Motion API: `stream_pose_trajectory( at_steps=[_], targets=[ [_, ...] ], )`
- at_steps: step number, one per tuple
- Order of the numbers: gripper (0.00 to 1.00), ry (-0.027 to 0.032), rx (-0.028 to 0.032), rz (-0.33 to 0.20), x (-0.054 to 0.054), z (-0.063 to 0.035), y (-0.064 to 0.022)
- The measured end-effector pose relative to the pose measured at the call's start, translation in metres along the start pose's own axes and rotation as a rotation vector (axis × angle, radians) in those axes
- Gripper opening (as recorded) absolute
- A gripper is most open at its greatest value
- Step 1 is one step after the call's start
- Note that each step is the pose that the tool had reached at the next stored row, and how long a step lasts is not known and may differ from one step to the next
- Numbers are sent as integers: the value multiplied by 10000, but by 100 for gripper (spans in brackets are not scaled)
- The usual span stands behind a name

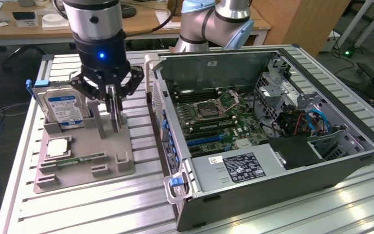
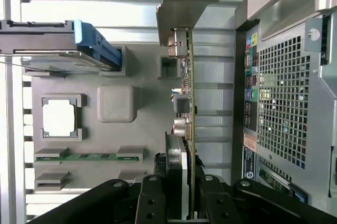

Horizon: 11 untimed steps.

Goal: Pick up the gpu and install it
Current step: 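Pick up the gpu and move the gpu toward the slot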

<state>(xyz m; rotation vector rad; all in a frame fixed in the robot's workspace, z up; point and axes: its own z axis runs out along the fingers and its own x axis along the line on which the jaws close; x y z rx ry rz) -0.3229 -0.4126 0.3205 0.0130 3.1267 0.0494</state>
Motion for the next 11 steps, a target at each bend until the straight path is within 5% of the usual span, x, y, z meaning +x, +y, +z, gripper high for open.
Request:
stream_pose_trajectory(
  at_steps=[11],
  targets=[
    [28, -1, -9, 0, -6, -408, 13]
  ],
)
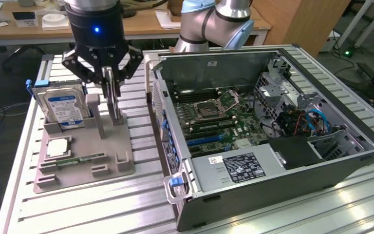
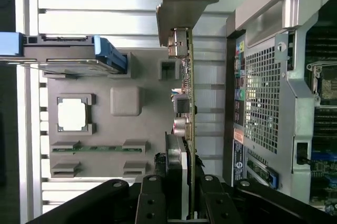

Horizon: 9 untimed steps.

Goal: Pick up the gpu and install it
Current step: 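Pick up the gpu and move the gpu toward the slot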

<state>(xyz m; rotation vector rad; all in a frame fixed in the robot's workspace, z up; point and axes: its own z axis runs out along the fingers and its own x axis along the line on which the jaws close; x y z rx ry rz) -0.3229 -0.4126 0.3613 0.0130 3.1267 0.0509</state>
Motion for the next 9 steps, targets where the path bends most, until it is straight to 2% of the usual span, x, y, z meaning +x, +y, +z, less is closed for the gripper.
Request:
stream_pose_trajectory(
  at_steps=[9],
  targets=[
    [28, 2, -28, 0, -3, -229, 7]
  ],
)
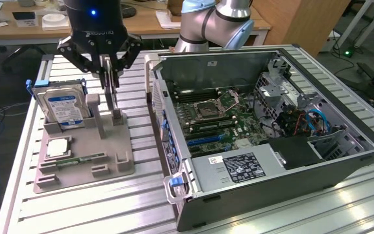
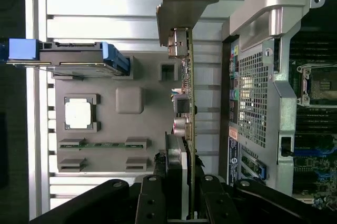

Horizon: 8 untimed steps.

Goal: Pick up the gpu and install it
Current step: 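Pick up the gpu and move the gpu toward the slot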

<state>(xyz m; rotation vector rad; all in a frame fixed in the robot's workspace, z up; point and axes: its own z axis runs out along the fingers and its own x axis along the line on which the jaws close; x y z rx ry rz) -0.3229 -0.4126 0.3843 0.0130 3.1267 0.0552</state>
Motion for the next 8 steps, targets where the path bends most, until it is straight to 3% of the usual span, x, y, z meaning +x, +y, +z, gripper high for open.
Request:
stream_pose_trajectory(
  at_steps=[8],
  targets=[
    [28, -1, -55, 2, -2, -164, 6]
  ],
)
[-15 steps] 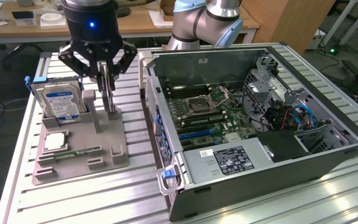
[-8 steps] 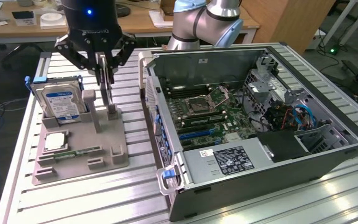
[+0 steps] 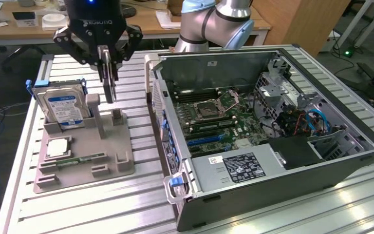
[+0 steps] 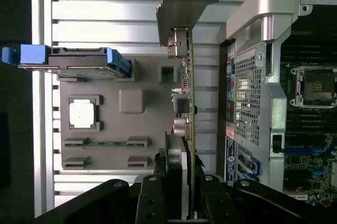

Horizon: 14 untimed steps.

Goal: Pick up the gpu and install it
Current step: 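Pick up the gpu and move the gpu toward the slot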

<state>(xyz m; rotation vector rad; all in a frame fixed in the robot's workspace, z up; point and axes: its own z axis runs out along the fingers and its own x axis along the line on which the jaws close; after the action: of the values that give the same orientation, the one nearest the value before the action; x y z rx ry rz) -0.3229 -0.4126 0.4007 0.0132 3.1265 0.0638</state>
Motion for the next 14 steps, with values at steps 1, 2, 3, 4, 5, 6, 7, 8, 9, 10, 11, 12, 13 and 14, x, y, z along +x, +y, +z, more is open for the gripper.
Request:
stream_pose_trajectory(
  at_steps=[1, 2, 3, 4, 5, 6, 7, 8, 9, 10, 11, 12, 13, 14],
  targets=[
    [28, 0, -2, 0, 0, -28, 1],
    [28, 0, -4, 0, -1, -56, 2],
    [28, 1, -5, 0, -1, -87, 3],
    [28, 0, -8, 0, -2, -115, 4],
    [28, 2, -11, 0, -2, -136, 5],
    [28, -1, -18, 0, -2, -144, 6],
    [28, -2, -19, 0, -2, -144, 6],
    [28, -1, -27, 0, -2, -144, 6],
    [28, 0, -29, 0, -4, -145, 6],
    [28, 2, -28, -2, -18, -146, 5],
    [28, 1, -30, -2, -39, -145, 6],
    [28, 1, -30, 0, -57, -145, 6],
    [28, 2, -29, 0, -76, -145, 7],
    [28, 1, -30, 0, -94, -144, 7]
  ],
)
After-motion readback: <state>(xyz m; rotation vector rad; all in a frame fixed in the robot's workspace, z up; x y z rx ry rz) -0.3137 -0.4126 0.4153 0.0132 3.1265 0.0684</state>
